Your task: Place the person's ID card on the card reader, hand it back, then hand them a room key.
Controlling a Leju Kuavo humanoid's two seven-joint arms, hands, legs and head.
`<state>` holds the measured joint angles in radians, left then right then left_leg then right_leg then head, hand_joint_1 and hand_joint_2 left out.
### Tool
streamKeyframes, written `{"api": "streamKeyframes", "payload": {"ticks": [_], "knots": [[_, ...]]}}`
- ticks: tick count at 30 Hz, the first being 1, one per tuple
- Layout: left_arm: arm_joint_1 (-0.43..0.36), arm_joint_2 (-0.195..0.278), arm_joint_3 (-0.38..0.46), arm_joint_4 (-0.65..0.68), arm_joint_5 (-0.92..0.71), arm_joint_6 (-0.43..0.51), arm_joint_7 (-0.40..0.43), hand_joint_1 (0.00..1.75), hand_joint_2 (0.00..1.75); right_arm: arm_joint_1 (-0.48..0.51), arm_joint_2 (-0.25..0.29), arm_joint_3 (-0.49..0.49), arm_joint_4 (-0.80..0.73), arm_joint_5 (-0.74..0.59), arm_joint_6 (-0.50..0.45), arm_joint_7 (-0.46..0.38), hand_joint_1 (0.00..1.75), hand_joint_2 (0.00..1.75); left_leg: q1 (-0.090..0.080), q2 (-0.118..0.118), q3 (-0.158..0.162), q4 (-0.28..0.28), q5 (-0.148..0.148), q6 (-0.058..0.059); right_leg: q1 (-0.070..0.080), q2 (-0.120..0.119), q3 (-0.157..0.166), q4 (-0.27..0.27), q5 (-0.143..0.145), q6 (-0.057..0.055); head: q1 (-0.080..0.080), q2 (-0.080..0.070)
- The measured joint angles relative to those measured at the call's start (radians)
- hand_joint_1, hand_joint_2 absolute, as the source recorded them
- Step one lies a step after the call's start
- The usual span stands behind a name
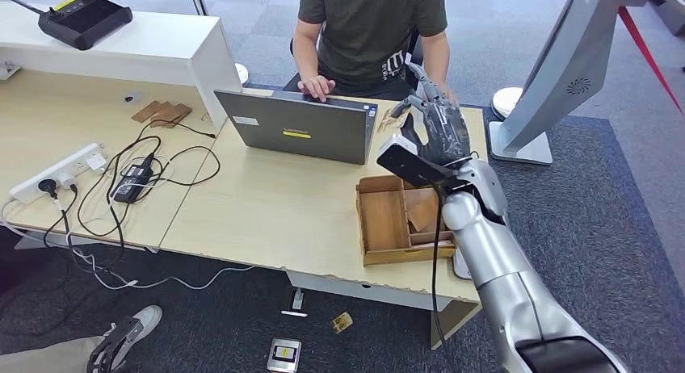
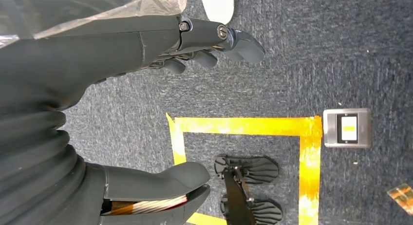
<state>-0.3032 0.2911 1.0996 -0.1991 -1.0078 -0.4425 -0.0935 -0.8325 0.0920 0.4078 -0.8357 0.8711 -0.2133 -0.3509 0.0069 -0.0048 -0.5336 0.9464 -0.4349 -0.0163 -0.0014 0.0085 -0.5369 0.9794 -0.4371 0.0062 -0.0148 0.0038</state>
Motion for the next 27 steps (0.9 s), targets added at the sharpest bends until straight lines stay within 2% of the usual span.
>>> {"api": "streamKeyframes", "payload": {"ticks": [8, 18, 27], "knots": [[-0.031, -0.024, -0.006, 0.0, -0.018, 0.002, 0.009, 0.0, 1.75, -0.166, 0.03, -0.022, 0.171, 0.0, 0.004, 0.035, 1.75, 1.75, 0.0, 0.0, -0.003, 0.001, 0.0, 0.0, -0.001, 0.0, -0.004, 0.0, 0.001, 0.001, 0.0, 0.0], [-0.057, -0.057, -0.025, 0.0, -0.055, -0.002, 0.027, 0.0, 1.75, -0.326, 0.051, -0.039, 0.342, 0.051, 0.161, 0.283, 1.75, 1.75, 0.0, 0.0, -0.003, 0.001, 0.0, 0.0, -0.001, 0.0, -0.004, 0.0, 0.001, 0.001, 0.0, 0.0], [-0.083, -0.079, -0.037, 0.0, -0.071, -0.005, 0.03, 0.0, 1.75, -0.383, 0.078, -0.039, 0.428, 0.128, 0.237, 0.375, 1.75, 1.75, 0.0, 0.0, -0.003, 0.001, 0.0, 0.0, -0.001, 0.0, -0.004, 0.0, 0.001, 0.001, 0.0, 0.0]]}}
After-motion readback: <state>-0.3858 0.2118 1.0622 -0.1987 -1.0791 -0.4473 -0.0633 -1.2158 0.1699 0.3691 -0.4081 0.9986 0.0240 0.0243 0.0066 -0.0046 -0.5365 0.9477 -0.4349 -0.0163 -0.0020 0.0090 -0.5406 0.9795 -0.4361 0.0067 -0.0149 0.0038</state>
